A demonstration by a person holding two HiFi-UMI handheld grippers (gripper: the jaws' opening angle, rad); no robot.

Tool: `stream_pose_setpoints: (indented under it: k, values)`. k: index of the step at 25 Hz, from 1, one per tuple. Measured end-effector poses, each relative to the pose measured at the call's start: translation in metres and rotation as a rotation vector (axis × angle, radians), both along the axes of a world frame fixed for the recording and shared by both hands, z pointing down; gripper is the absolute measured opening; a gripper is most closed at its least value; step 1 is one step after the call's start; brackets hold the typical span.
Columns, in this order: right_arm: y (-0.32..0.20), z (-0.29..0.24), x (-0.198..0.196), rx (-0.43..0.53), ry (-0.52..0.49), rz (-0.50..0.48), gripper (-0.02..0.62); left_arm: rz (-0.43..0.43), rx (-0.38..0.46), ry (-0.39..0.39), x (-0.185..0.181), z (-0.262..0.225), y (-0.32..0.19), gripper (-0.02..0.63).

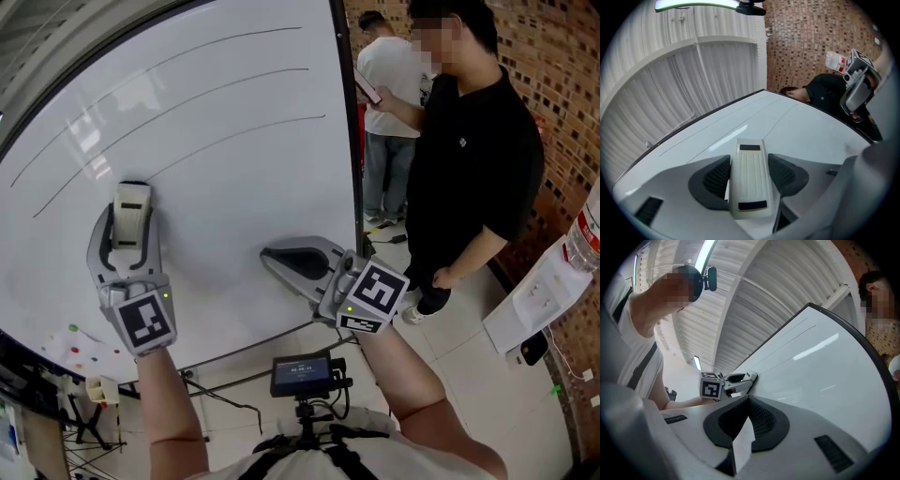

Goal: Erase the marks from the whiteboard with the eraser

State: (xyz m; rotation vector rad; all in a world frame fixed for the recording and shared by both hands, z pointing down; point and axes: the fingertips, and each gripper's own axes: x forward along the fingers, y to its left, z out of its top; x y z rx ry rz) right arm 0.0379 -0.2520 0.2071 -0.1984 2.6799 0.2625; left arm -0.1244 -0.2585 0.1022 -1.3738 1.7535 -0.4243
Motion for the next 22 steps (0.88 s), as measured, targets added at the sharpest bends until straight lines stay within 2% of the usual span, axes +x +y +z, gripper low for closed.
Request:
stream_pose_setpoints:
  k: [4,7,10,15,22]
  values:
    - [0.0,0.001,0.012,0.005,0.012,-0.006,0.015,-0.083,0.123,0.137,-0.036,-0.022,0.018,0.275]
    - [-0.005,0.004,0.02,-0.003,0.02,-0.003,0.015,-0.098,0.168,0.181,-0.044,-0.028,0.022,0.275]
    - [-0.009,0.005,0.029,-0.005,0.028,-0.007,0.015,-0.122,0.181,0.191,-0.037,-0.026,0.018,0.275]
    - [-0.012,0.007,0.035,-0.01,0.031,-0.009,0.015,-0.105,0.167,0.188,-0.025,-0.024,0.009,0.275]
    - [-0.018,0.01,0.043,-0.021,0.036,-0.026,0.015,-0.065,0.105,0.088,0.005,-0.018,-0.005,0.275]
